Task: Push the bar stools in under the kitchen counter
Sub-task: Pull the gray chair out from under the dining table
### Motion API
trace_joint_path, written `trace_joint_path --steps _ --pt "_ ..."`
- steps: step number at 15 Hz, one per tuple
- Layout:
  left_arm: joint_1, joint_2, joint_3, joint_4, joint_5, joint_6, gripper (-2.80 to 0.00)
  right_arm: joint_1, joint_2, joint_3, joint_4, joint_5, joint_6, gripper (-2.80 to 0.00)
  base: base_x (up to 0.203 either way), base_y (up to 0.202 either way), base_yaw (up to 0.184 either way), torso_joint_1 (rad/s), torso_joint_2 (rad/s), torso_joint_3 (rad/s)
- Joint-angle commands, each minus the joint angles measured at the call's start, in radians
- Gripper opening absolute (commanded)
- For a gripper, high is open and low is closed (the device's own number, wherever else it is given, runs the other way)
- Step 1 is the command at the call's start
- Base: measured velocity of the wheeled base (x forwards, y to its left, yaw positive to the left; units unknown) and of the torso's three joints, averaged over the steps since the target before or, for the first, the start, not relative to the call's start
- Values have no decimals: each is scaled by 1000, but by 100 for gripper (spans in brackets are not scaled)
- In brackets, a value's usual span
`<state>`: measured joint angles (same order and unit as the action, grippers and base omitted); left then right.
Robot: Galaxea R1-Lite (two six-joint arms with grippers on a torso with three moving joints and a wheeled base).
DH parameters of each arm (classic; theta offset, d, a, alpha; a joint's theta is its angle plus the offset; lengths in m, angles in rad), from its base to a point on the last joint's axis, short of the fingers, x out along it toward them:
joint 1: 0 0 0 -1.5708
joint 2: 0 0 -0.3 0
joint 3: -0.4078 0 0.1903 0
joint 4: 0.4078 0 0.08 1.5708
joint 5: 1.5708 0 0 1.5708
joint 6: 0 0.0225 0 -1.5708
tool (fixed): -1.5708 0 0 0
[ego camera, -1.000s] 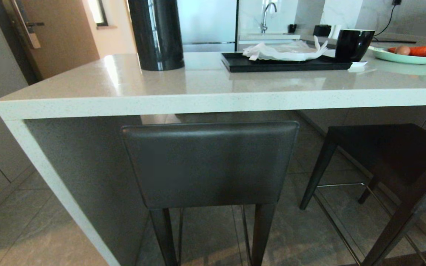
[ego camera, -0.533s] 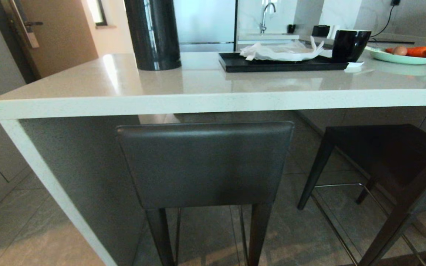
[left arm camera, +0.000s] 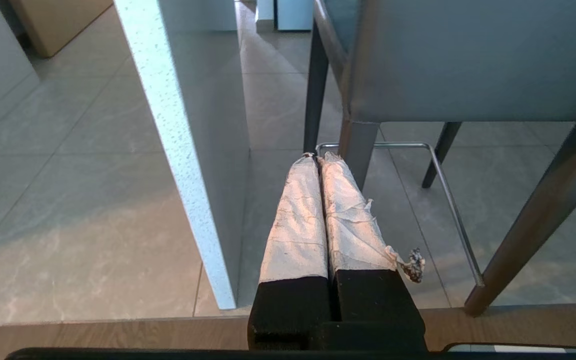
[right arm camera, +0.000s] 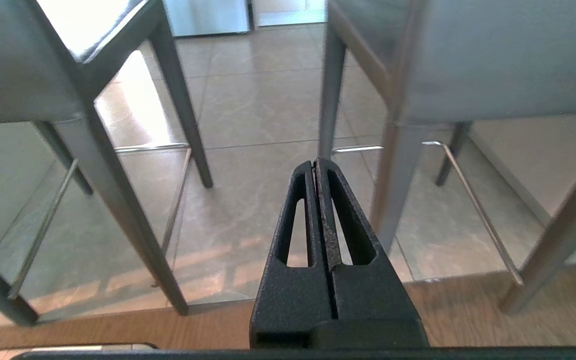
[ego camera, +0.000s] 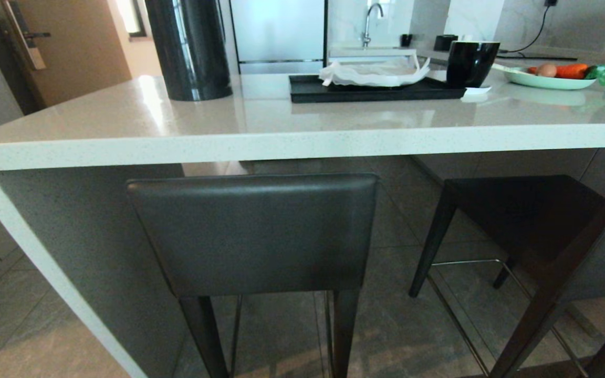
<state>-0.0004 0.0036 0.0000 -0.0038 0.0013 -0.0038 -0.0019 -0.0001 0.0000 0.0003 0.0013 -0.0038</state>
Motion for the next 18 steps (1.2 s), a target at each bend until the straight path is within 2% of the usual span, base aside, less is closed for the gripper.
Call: trace_joint_path --steps 1,5,11,16,18 --pt "0 1 0 -1 0 -1 -280 0 0 0 0 0 -1 -280 0 0 0 0 0 0" --pt "0 -1 0 -1 0 -1 -280 0 0 0 0 0 -1 -280 24 0 0 1 0 1" --pt "1 -1 0 -1 0 -1 -280 0 0 0 0 0 -2 -280 169 0 2 7 2 0" --pt "2 1 -3 -2 0 15 -280 -1 0 -9 12 -2 -26 -280 0 0 0 0 0 0" --pt "2 3 -101 23 -9 -10 -280 -1 65 -99 29 0 -31 -280 0 0 0 0 0 0"
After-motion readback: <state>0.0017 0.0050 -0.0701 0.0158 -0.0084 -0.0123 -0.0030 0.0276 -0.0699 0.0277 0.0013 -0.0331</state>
